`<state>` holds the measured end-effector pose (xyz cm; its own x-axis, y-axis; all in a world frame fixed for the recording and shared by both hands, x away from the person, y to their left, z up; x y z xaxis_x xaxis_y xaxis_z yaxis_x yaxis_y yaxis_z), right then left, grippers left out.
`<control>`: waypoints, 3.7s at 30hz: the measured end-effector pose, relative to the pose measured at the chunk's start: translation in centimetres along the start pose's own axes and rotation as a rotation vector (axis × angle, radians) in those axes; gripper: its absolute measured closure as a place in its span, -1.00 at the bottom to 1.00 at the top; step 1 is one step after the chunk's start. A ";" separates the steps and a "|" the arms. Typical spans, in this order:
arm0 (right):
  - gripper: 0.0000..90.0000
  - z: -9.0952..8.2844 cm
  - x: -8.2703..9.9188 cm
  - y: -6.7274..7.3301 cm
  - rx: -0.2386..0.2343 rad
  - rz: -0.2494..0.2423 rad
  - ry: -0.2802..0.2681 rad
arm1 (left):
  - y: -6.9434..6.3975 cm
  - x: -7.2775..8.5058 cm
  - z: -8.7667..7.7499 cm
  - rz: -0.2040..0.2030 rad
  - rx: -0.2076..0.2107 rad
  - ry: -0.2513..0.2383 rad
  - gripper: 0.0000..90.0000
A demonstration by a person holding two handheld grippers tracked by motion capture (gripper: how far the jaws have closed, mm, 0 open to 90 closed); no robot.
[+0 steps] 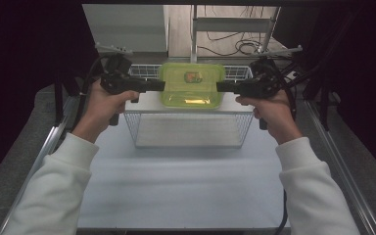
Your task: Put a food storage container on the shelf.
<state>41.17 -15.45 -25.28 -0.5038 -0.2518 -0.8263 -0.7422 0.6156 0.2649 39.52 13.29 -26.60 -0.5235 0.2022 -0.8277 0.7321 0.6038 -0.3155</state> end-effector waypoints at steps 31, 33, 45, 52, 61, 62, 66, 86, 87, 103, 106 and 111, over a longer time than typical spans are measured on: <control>0.61 4.3 -2.9 -5.5 0.015 0.130 0.023 | 5.2 -2.8 3.8 -0.180 0.021 -0.035 0.54; 0.59 4.5 -2.8 -5.6 0.013 0.142 0.020 | 5.3 -2.9 4.0 -0.194 0.006 -0.048 0.48; 0.32 4.6 -2.3 -6.0 0.020 0.174 0.013 | 5.9 -2.7 5.4 -0.207 0.005 -0.043 -0.01; -0.03 4.6 -2.3 -5.8 0.041 0.186 -0.009 | 5.8 -2.9 5.3 -0.210 0.011 -0.065 -0.36; -0.16 3.4 -2.4 -5.5 0.038 0.193 -0.032 | 5.6 -2.7 3.9 -0.187 -0.022 -0.071 -0.51; -0.17 3.2 -2.4 -5.5 0.038 0.193 -0.032 | 5.4 -2.5 3.6 -0.184 -0.018 -0.072 -0.51; -0.18 2.6 -2.1 -5.7 0.034 0.202 -0.027 | 5.2 -1.9 3.1 -0.188 -0.025 -0.054 -0.50; -0.24 -2.3 2.7 -5.0 -0.037 0.147 -0.010 | 4.0 3.8 -2.4 -0.139 -0.045 0.021 -0.46; -0.24 -2.5 3.3 -4.8 -0.039 0.141 -0.002 | 3.8 4.4 -2.6 -0.132 -0.045 0.025 -0.46; -0.24 -1.6 13.1 -4.4 -0.055 0.114 0.115 | 1.7 14.7 -2.8 -0.076 -0.046 0.075 -0.41; -0.24 -1.5 14.3 -4.4 -0.060 0.121 0.116 | 1.6 16.2 -2.4 -0.075 -0.044 0.088 -0.41; -0.24 -0.7 17.7 -4.6 -0.058 0.133 0.133 | 1.4 19.5 -1.2 -0.055 -0.049 0.130 -0.41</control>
<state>35.36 -23.33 -40.77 -0.6504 -0.2700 -0.7099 -0.6874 0.6069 0.3989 29.81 18.97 -42.63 -0.6170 0.2640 -0.7414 0.6802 0.6528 -0.3336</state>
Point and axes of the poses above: each handheld gripper's, and its own axes: z roughly forward along the jaws, x roughly out of its underside, y roughly to its left, the point moved 4 cm from there along z, roughly forward along the jaws, and after that the axes turned 1 degree about y, right-handed, at the moved point
